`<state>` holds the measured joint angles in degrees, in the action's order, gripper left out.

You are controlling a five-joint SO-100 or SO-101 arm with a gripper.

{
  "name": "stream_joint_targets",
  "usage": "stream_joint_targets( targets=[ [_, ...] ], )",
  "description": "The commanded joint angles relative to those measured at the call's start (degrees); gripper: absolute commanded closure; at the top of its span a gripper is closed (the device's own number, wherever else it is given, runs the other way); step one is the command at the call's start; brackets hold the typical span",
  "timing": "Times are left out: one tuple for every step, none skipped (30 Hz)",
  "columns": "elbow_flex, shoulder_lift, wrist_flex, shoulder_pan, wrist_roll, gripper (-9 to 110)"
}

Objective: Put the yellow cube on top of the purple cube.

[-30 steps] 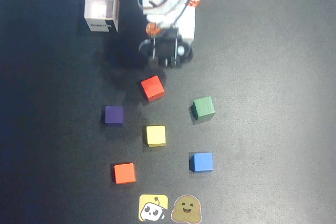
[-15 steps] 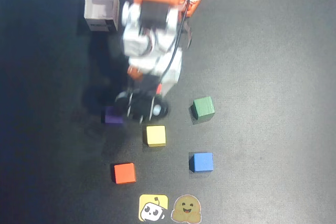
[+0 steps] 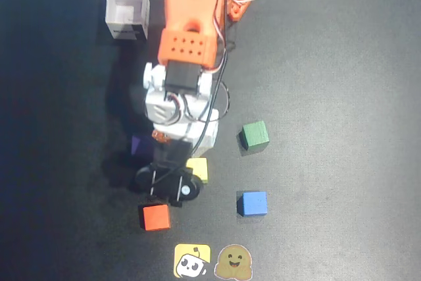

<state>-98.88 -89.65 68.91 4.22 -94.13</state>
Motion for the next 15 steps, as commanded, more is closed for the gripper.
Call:
stream_joint_targets(
  targets=[
    [3.96,0.35,-0.35,-0.44,-0.53,98],
    [4.22,0.79,-0.35,-0.62,-0.79,98],
    [4.39,1.05,-0.35,-0.88,-0.88,97],
    [4.39,1.41,-0.35,-1.14,-1.05,97],
    [4.39,1.58,-0.35,-1.49,-1.32,97],
    [4.39,1.85,-0.35,-1.85,-1.41,97],
    [4.39,2.02,-0.44,-2.11,-1.41,96],
    [4.48,2.2,-0.53,-2.37,-1.67,92],
    [4.48,2.55,-0.62,-2.72,-1.85,89],
    [4.66,2.81,-0.7,-3.08,-1.93,88],
    [4.66,3.08,-0.7,-3.34,-2.37,88],
    [4.66,3.25,-0.7,-3.52,-2.72,88],
    [4.66,3.34,-0.79,-3.6,-2.9,86],
    [4.75,3.43,-0.97,-3.78,-2.99,84],
    [4.75,3.43,-1.05,-3.78,-3.25,83]
  ],
)
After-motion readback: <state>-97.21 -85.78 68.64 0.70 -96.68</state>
